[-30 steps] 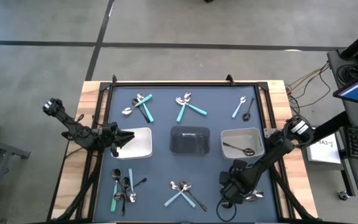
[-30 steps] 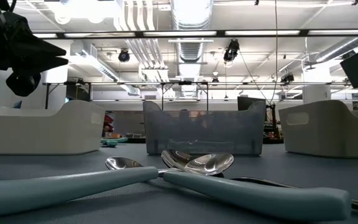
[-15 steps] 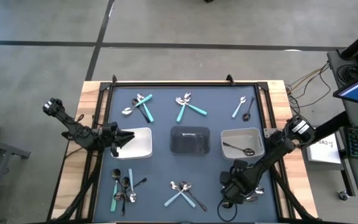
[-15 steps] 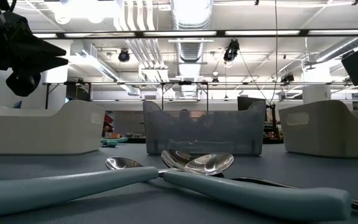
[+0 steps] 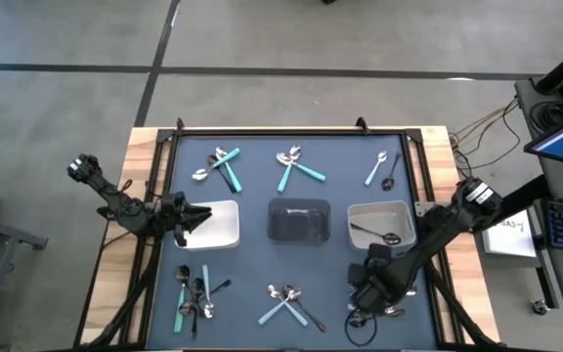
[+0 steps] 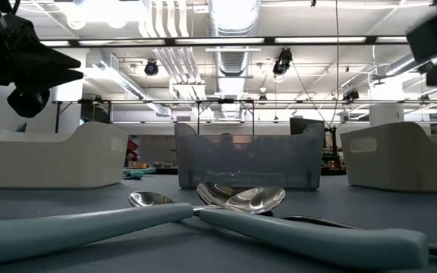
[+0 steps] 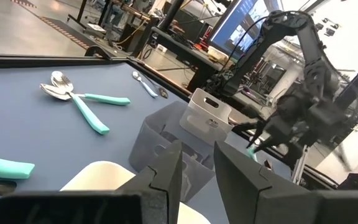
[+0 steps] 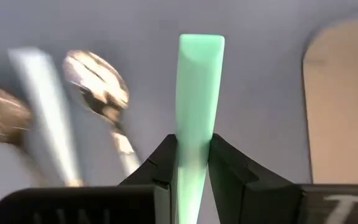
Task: Sort silverware by color (type)
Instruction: Put the green spoon into the transparent black bin
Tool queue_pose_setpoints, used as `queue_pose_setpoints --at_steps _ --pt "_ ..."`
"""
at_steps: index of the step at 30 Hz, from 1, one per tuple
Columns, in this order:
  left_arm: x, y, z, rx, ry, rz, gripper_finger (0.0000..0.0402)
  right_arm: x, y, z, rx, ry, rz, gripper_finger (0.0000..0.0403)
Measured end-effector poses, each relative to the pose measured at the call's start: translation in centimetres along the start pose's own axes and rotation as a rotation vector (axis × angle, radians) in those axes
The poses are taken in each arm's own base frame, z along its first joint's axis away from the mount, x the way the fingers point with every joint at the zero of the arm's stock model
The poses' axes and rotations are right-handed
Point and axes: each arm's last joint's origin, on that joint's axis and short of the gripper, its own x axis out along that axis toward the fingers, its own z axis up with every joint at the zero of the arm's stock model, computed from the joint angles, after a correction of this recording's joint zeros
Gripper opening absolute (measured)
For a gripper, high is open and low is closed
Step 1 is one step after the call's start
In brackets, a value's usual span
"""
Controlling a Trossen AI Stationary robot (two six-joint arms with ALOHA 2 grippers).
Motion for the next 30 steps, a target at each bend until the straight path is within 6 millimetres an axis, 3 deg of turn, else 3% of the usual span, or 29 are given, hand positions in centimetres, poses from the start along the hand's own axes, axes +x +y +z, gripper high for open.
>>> queue_pose_setpoints --at_steps 6,12,21,26,30 --pt "0.0 0.0 0.0 0.0 0.0 0.0 0.0076 -4.4 0.0 2.2 0.002 -0.295 -0.033 0.0053" --pt "0.0 0.0 0.0 0.0 0.0 0.0 0.0076 -7.9 -1.8 7.0 -0.01 -0.521 -0.099 0.0053" --pt "0.0 0.0 0.0 0.001 0.001 0.0 0.0076 -9.3 -6.8 14.7 -0.009 -0.662 -0.157 0.0053" --pt "0.0 0.0 0.0 0.001 0.001 0.0 0.0076 -9.0 -9.4 16.5 0.06 -0.653 -0.191 0.0053" --pt "0.0 0.0 0.0 0.001 0.001 0.0 0.0076 -8.3 -10.4 17.2 0.085 -0.635 -0.208 0.0053"
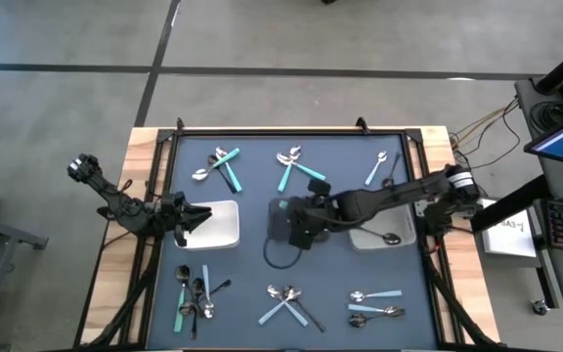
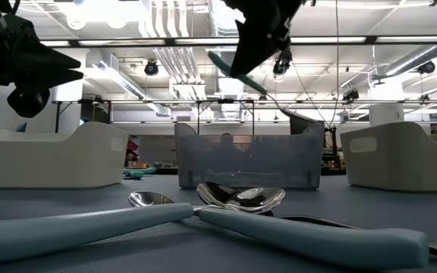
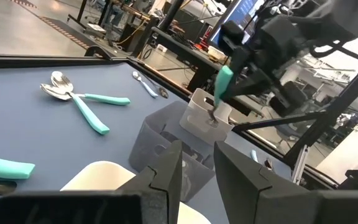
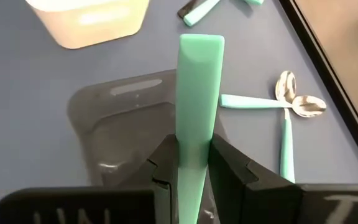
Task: Sort silverware by color (type)
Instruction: Put the green spoon into the transparent black bin, then put the light blue spoon into the white bin
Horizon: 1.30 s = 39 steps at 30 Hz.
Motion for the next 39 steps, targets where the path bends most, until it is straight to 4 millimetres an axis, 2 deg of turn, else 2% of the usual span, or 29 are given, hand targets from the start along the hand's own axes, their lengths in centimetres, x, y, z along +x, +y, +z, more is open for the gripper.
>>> queue_pose_setpoints --at_steps 3,7,11,16,20,26,33,39 --pt "0.0 0.0 0.0 0.001 0.0 0.001 0.0076 0.8 -0.1 0.1 0.008 0.007 -0.009 0.0055" --pt "0.0 0.0 0.0 0.0 0.0 0.0 0.0076 1.8 0.1 0.1 0.01 0.013 -0.016 0.0088" --pt "0.0 0.0 0.0 0.002 0.001 0.0 0.0076 1.9 0.1 0.0 0.012 0.014 -0.017 0.0104" --pt "0.0 0.0 0.0 0.003 0.002 0.001 0.0076 1.4 0.0 0.2 0.037 0.016 -0.014 0.0099" --pt "0.0 0.0 0.0 0.003 0.002 0.001 0.0076 -0.2 0.2 0.4 0.087 0.063 0.073 0.0089" --pt "0.0 0.0 0.0 0.003 0.002 0.001 0.0076 -2.6 2.4 -0.2 0.101 0.122 0.207 0.0074" --pt "0.0 0.0 0.0 0.003 0.002 0.001 0.0076 -5.1 5.3 -1.8 0.088 0.162 0.281 0.0065" --pt "0.0 0.0 0.0 0.004 0.001 0.004 0.0076 -7.9 6.8 -3.2 0.139 0.177 0.322 0.007"
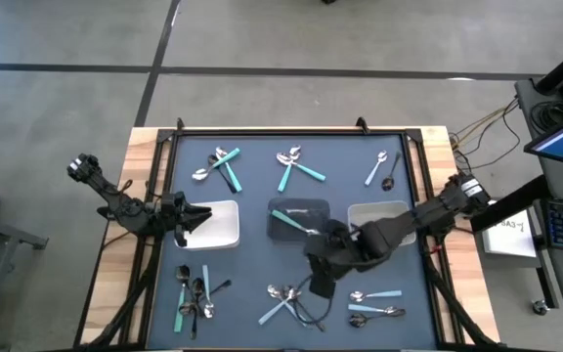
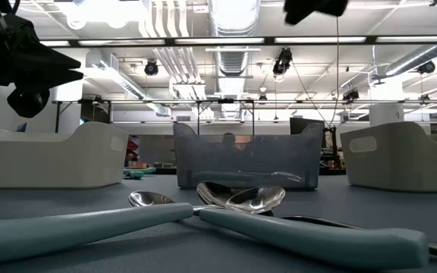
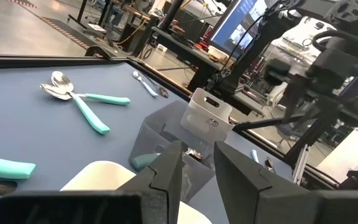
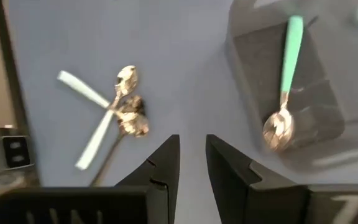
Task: Sort silverware by color (type)
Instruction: Put the light blue spoon into the white bin
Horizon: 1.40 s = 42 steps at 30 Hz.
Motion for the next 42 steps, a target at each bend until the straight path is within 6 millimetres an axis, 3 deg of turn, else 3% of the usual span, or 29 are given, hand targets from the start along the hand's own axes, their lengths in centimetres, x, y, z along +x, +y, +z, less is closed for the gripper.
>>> queue_pose_setpoints --at_steps 9,17,26,34,42 --pt "0.0 -0.1 0.2 -0.016 -0.029 0.014 0.0076 -3.8 2.0 -4.0 0.07 0.059 0.025 0.0072" --pt "0.0 0.1 0.4 0.048 -0.075 0.085 0.0076 -4.5 1.2 -7.0 0.14 0.206 -0.177 0.0071" --pt "0.0 0.1 0.6 -0.266 -0.099 0.071 0.0076 -2.1 2.4 -9.4 0.308 0.35 -0.228 0.0094" --pt "0.0 -0.2 1.1 -0.21 -0.131 0.063 0.0076 2.2 3.0 -12.1 0.273 0.62 -0.201 0.0125" --pt "-0.3 -1.7 2.6 -0.411 -0.1 -0.261 0.0076 5.3 1.3 -14.8 0.179 0.728 -0.275 0.0126"
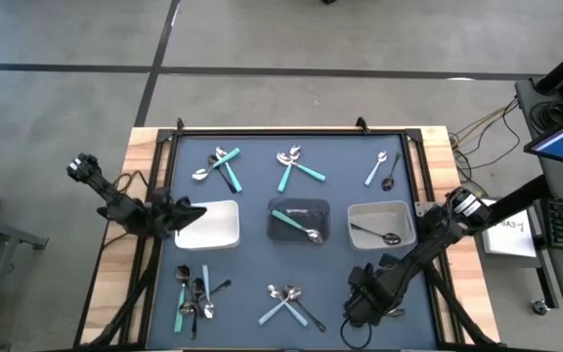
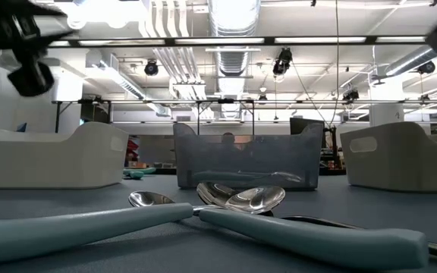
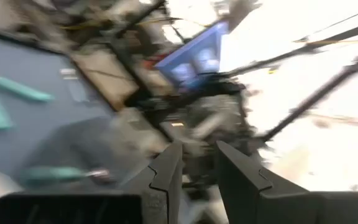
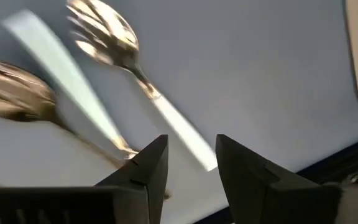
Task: Sort silverware by color (type)
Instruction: Put the light blue spoon into the white bin
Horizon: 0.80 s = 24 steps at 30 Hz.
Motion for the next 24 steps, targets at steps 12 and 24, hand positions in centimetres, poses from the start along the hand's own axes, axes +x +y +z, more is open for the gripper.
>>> queue_pose_setpoints --at_steps 12,24 --pt "1.0 -2.4 1.1 0.001 -0.044 -0.081 0.0076 4.6 -1.4 0.1 -0.146 0.062 0.087 0.0108" --pt "4.7 -9.2 3.3 0.229 -0.018 -0.028 0.0076 4.3 -2.0 -0.1 -0.239 0.029 0.116 0.0104"
